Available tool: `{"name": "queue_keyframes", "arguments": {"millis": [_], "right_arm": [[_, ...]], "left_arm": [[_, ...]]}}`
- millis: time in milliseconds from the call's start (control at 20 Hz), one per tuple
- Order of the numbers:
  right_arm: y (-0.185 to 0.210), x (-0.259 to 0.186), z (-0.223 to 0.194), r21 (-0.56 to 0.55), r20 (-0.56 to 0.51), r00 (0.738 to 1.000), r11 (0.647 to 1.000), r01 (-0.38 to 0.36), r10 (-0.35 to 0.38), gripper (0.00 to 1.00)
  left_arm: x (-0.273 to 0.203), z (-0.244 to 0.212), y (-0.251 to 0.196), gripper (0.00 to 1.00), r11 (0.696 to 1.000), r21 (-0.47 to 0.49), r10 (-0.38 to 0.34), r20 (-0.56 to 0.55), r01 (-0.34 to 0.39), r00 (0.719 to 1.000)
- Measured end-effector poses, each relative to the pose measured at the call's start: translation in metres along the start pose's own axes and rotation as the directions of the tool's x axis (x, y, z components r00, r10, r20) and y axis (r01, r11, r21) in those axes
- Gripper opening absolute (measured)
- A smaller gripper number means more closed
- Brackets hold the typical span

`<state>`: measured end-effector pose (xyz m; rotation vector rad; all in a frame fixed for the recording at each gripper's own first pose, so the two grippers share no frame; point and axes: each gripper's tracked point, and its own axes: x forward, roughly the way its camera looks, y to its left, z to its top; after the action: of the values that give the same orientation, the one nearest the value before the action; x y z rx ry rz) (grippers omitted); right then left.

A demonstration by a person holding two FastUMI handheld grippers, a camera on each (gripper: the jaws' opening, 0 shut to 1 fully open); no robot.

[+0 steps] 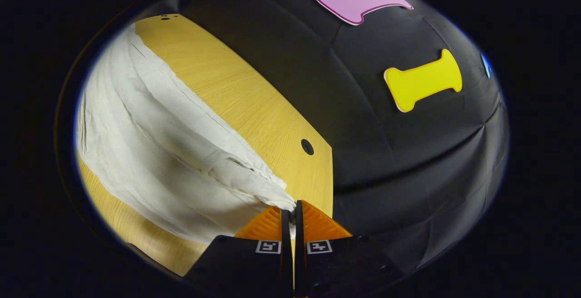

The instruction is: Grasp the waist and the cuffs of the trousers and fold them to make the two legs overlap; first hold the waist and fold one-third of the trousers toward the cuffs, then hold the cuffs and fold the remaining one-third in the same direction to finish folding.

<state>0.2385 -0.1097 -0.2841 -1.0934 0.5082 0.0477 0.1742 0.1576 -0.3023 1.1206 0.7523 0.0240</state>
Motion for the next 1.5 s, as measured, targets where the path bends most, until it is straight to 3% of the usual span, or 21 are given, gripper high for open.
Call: {"name": "queue_keyframes", "arguments": {"millis": [150,600,800,900,1000,1050,1100,1200,1250,1400,1500], "right_arm": [[0.005,0.016,-0.004,-0.001,-0.018,1.0,1.0,-0.008,0.008,0.06],[0.019,0.041,-0.008,-0.055,-0.04,0.999,0.999,0.003,-0.006,0.06],[0.018,0.042,-0.009,-0.094,-0.037,0.999,0.996,0.009,-0.012,0.17],[0.012,0.045,-0.012,-0.071,-0.044,0.998,0.997,0.03,-0.033,0.34],[-0.003,0.043,-0.012,0.005,-0.053,0.997,0.998,0.059,-0.059,0.58],[-0.008,0.043,-0.013,0.046,-0.06,0.996,0.997,0.065,-0.063,0.76],[-0.011,0.04,-0.013,0.073,-0.061,0.996,0.995,0.065,-0.061,0.87],[-0.014,0.032,-0.01,0.123,-0.051,0.997,0.991,0.057,-0.051,0.98],[-0.018,0.025,-0.006,0.137,-0.037,0.998,0.989,0.063,-0.059,0.98],[-0.03,0.0,0.015,0.227,0.022,0.997,0.971,0.073,-0.08,0.98],[-0.029,-0.019,0.021,0.374,0.019,0.998,0.926,0.044,-0.056,0.97]], "left_arm": [[0.02,-0.001,-0.005,0.05,0.999,-0.032,-0.004,-0.038,0.003,0.999],[0.051,-0.013,-0.031,0.05,0.999,0.008,-0.045,-0.109,0.046,0.993],[0.055,-0.017,-0.033,0.05,0.998,0.018,-0.055,-0.121,0.058,0.991],[0.055,-0.018,-0.031,0.06,0.999,0.02,-0.045,-0.12,0.047,0.992],[0.046,-0.013,-0.03,0.17,0.999,0.017,-0.029,-0.114,0.031,0.993],[0.045,-0.011,-0.021,0.33,1.0,0.013,-0.005,-0.096,0.006,0.995],[0.044,-0.009,-0.018,0.49,1.0,0.006,-0.004,-0.086,0.004,0.996],[0.037,-0.01,-0.011,0.8,1.0,-0.003,0.003,-0.081,-0.003,0.997],[0.033,-0.012,-0.013,0.95,1.0,-0.023,-0.013,-0.075,0.011,0.997],[0.012,-0.005,-0.005,0.97,0.996,-0.091,-0.01,-0.037,0.006,0.999],[-0.007,-0.004,0.0,0.97,0.987,-0.159,-0.001,-0.008,0.0,1.0]]}}
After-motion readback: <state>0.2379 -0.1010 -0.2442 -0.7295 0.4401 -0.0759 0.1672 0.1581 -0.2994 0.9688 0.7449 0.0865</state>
